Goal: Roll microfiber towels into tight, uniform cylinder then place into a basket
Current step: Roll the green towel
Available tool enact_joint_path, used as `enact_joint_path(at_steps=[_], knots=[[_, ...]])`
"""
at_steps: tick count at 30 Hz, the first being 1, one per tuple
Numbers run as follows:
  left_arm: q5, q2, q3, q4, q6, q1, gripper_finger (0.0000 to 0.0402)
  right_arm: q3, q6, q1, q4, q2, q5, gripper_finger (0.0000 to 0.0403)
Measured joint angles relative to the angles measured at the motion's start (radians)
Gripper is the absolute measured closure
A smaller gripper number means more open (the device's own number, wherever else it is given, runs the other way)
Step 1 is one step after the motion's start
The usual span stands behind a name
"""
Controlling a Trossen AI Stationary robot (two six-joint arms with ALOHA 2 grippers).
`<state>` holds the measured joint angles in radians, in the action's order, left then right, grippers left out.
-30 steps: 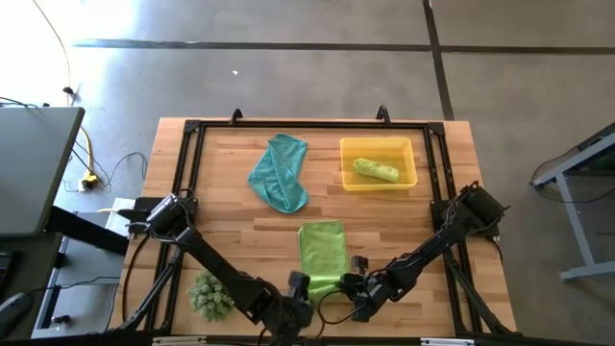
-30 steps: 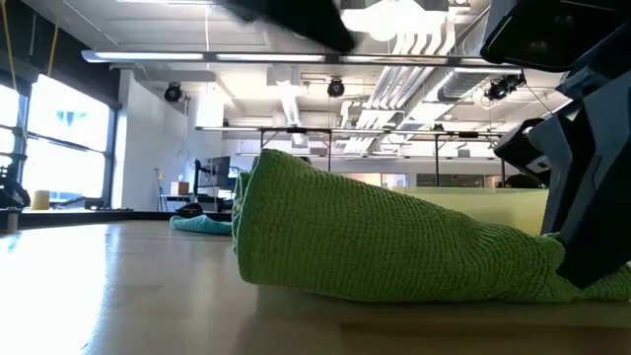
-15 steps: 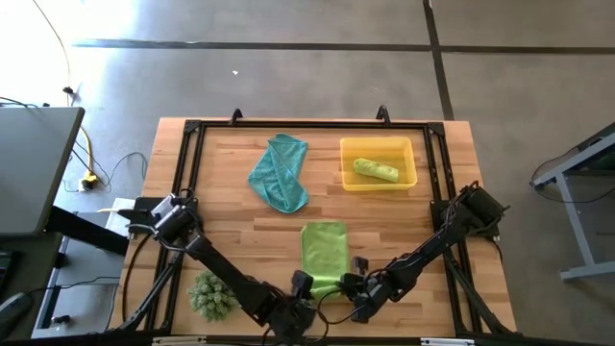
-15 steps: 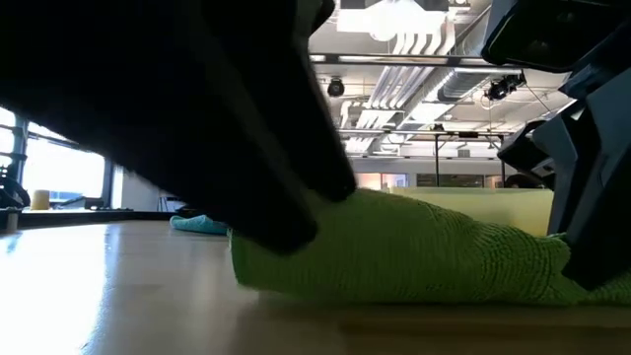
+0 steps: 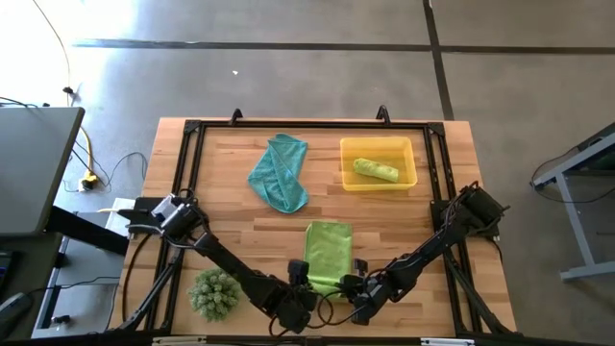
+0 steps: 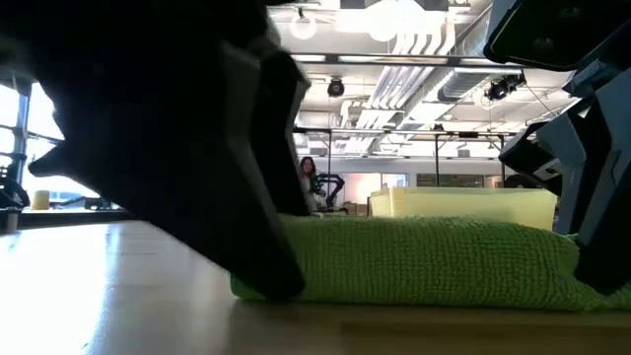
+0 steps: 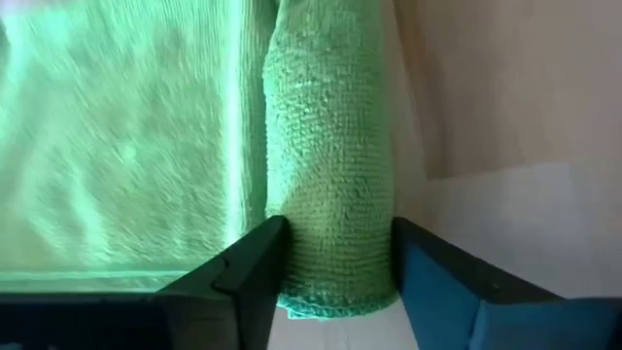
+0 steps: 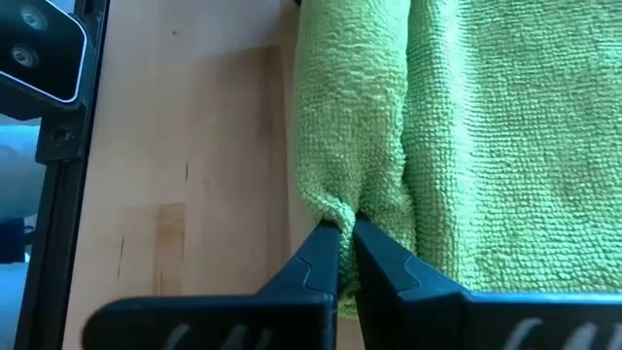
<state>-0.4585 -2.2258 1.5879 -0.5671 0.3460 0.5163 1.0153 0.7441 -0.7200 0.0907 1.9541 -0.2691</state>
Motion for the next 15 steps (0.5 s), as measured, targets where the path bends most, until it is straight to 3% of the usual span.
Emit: enact_joint_path(at_steps=[7,12,15], knots=[[0.156,0.000,0.001,0.002,0.140,-0.021,0.0317,0.000,0.000,0.000,-0.002,-0.002,0.002,0.0399],[0.350,0.005,0.004,0.046,0.309,-0.023,0.0383,0.000,0.030,0.013,-0.054,-0.001,0.117,0.0400],[0.425,0.003,0.002,0.096,0.381,-0.022,0.0392,0.000,0.061,0.031,-0.063,-0.002,0.184,0.0401]])
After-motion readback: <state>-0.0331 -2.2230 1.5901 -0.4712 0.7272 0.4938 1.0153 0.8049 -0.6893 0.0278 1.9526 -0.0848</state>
